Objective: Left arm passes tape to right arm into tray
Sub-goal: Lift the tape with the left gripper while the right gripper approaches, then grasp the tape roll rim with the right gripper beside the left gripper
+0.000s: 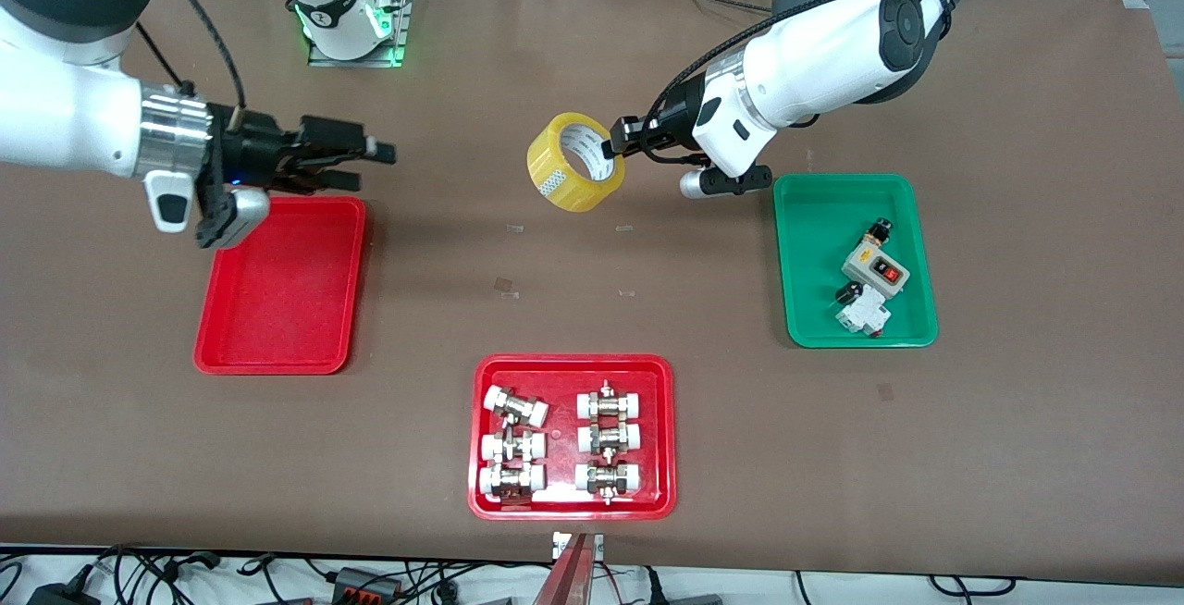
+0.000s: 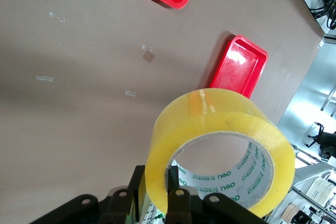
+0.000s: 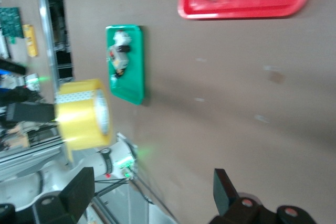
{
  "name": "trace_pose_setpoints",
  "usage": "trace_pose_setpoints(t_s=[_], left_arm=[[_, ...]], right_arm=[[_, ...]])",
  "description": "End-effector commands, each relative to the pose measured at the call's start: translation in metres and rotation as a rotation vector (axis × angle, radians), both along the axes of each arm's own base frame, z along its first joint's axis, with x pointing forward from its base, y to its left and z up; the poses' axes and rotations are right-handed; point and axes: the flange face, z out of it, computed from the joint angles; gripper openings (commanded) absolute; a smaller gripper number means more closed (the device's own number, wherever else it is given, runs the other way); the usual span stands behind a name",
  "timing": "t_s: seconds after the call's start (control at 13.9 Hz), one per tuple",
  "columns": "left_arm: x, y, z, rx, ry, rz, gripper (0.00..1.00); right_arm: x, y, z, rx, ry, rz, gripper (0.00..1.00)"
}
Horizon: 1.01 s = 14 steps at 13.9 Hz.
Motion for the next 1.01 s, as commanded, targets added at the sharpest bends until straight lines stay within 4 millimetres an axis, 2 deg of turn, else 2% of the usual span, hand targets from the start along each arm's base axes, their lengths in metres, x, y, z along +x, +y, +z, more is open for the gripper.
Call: trace_pose_setpoints(t_s=[0.0,0.29,0.5,0.58,0.65,0.94], left_arm=[[0.003,-0.005,0.012,-0.038,0.007,0.012,0.10],[0.004,-0.005,0.015,-0.043,0.004,0.015,0.10],[0.003,-0.007,0.017,-0.065,0.018,0.024,0.10],[0.005,-0.009,0.023,-0.082,-0.010,0.045,0.10],[-0.002,-0.020,0.025,-0.086,-0.014,0.030,0.10],[-0.004,-0.023,0.027,-0.088,-0.009,0.034,0.10]], right_arm=[[0.002,0.048,0.005,0.038,-0.016,0.052,1.00],[0.000,0.093,0.001,0.043,-0.084,0.041,1.00],[0.000,0.119,-0.003,0.101,-0.088,0.016,1.00],[-0.004,0.135,-0.002,0.112,-0.111,0.009,1.00],[-0.002,0.135,-0.005,0.111,-0.108,0.007,1.00],[-0.013,0.156,-0.009,0.108,-0.104,0.042,1.00]])
